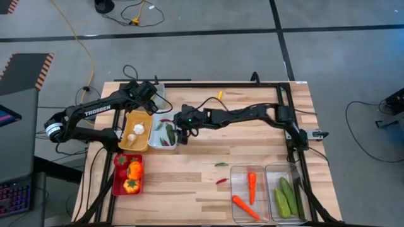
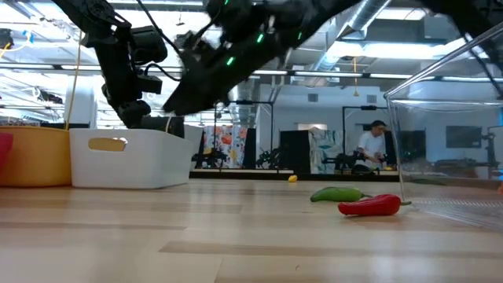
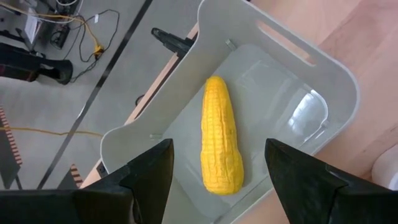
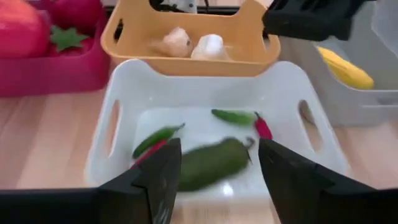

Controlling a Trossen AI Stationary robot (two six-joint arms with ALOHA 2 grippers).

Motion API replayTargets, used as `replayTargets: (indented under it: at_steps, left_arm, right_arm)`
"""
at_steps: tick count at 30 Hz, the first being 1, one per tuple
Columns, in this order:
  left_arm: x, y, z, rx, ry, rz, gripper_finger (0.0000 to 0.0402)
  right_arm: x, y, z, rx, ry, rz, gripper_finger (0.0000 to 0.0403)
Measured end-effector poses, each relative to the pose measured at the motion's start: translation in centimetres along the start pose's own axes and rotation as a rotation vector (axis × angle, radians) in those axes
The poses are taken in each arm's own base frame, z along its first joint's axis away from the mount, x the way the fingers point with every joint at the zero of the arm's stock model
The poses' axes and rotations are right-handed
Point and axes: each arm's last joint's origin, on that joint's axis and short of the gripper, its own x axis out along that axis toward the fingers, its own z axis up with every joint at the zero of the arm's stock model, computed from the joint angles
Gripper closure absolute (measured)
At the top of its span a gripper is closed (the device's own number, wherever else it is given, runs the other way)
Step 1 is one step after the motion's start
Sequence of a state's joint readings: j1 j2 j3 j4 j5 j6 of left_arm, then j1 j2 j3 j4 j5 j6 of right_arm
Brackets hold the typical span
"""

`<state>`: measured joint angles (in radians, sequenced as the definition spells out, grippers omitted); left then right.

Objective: Sort produce into baskets
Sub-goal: Put the green chili pepper into the white bin

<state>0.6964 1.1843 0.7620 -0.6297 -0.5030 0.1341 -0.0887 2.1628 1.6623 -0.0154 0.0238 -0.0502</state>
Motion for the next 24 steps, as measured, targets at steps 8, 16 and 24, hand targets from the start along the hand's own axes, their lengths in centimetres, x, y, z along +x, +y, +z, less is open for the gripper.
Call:
replayTargets:
  at_steps: [8,16,24]
  left_arm:
    - [0.0,0.0,0.0,0.0,0.0,0.0,0.0162]
    - [0.0,0.0,0.0,-0.001,0.0,0.0,0.0162]
    - [0.0,0.0,0.0,-0.003,0.0,-0.007,0.0162]
  right_arm:
    - [-9.0,-0.2,3.0,-0.004,0.251,0.015,0.0165]
    - [-14.4,2.2,3.2,0.076,0.442,0.046,0.0168]
    - [-13.7,6.4,-0.2,-0.005,0.726,0.097,0.0168]
